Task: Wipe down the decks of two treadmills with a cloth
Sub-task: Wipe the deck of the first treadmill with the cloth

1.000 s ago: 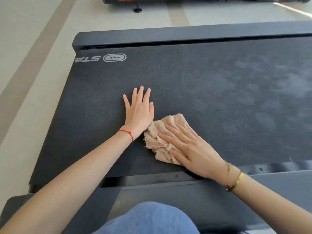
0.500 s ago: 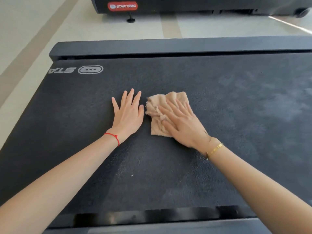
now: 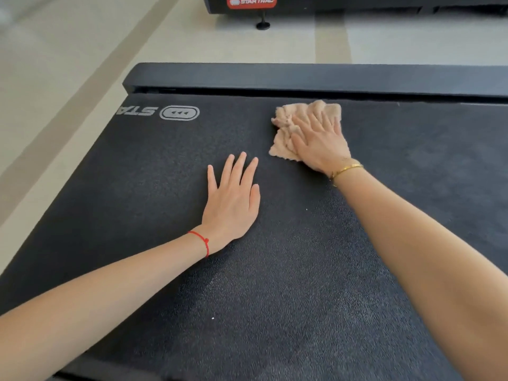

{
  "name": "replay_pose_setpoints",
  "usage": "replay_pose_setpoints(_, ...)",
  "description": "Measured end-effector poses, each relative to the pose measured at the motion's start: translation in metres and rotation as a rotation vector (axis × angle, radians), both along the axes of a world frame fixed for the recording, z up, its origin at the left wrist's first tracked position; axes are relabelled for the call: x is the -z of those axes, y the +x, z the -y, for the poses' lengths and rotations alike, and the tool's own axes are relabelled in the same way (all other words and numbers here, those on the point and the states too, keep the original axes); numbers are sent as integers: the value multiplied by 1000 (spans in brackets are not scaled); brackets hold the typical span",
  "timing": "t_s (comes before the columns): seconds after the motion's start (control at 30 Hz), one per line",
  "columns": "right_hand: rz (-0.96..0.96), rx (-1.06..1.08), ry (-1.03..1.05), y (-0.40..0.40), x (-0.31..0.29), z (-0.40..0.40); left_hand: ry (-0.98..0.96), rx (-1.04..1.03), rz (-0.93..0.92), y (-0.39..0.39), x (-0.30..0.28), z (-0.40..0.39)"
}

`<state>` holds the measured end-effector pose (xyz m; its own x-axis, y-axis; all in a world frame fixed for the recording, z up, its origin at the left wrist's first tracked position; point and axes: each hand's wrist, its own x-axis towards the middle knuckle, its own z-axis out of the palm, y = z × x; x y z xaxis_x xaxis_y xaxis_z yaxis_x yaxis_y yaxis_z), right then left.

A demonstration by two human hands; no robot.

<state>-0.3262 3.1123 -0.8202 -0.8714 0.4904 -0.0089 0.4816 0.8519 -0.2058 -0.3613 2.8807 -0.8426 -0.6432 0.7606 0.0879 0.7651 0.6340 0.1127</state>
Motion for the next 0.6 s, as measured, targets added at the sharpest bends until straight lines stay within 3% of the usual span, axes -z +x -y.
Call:
replay_pose_setpoints(0.1, -25, -216, 8, -7, 5, 20, -20, -1, -7, -1, 0, 0)
replay_pose_setpoints(0.17, -33, -252, 12, -3, 3, 5, -22, 1, -8, -1, 0, 0)
replay_pose_setpoints(0.27, -7, -104, 168, -2, 2, -46, -9, -5, 5, 0, 0, 1)
replay_pose_setpoints(0.37, 9, 80, 47, -3, 3, -83, 4, -10, 17, 0, -1, -2)
replay_pose_setpoints(0.6, -48, -97, -25, 26, 2, -39, 46, -7, 47, -1, -2, -2)
